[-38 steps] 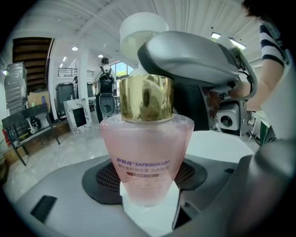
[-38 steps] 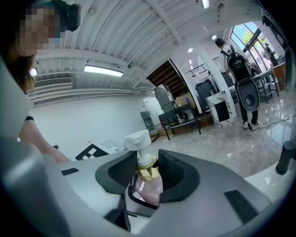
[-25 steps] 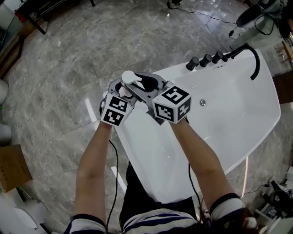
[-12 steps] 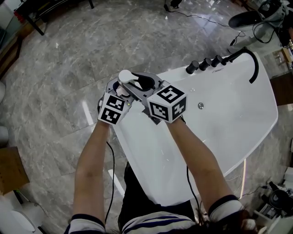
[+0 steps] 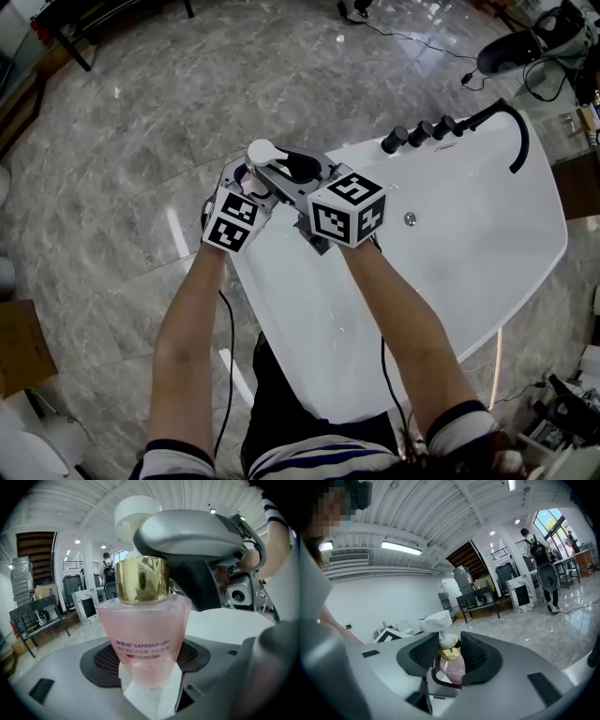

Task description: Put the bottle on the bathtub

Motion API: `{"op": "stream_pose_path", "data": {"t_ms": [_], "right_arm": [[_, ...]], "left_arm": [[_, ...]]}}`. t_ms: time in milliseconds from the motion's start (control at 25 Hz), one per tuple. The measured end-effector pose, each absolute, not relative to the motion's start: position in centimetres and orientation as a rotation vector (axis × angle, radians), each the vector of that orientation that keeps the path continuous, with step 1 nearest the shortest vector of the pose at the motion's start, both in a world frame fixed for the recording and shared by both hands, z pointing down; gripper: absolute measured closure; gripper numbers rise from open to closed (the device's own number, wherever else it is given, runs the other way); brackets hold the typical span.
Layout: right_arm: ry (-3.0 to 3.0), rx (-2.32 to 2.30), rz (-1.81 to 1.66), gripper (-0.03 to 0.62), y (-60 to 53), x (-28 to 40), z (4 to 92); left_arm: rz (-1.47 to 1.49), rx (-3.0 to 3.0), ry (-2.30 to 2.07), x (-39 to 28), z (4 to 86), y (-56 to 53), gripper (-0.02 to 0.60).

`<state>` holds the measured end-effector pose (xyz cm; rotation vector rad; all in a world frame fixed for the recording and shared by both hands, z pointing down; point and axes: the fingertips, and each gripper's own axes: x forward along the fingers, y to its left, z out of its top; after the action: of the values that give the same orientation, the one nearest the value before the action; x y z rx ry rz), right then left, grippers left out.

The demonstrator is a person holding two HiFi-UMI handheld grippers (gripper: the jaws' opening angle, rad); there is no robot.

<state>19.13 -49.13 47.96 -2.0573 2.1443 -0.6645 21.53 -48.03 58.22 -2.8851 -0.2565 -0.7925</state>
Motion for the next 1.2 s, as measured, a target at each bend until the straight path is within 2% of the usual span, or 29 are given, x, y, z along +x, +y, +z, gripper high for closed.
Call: {"op": "stream_pose_path", "data": {"t_ms": [760,1200], "right_arm": [[2.100,-2.139,-0.681,0.436,-48.0,19.9,48.5],[2.050,-2.159,-0.709,0.436,-44.3,19.1,48.6]], "left_arm": [[-0.829,-2.912,-0.197,21.6,59.0,-49.6,0.262],[-0.830,-2.925,-0.178,19.4,58.0,-49.5,0.262]]}}
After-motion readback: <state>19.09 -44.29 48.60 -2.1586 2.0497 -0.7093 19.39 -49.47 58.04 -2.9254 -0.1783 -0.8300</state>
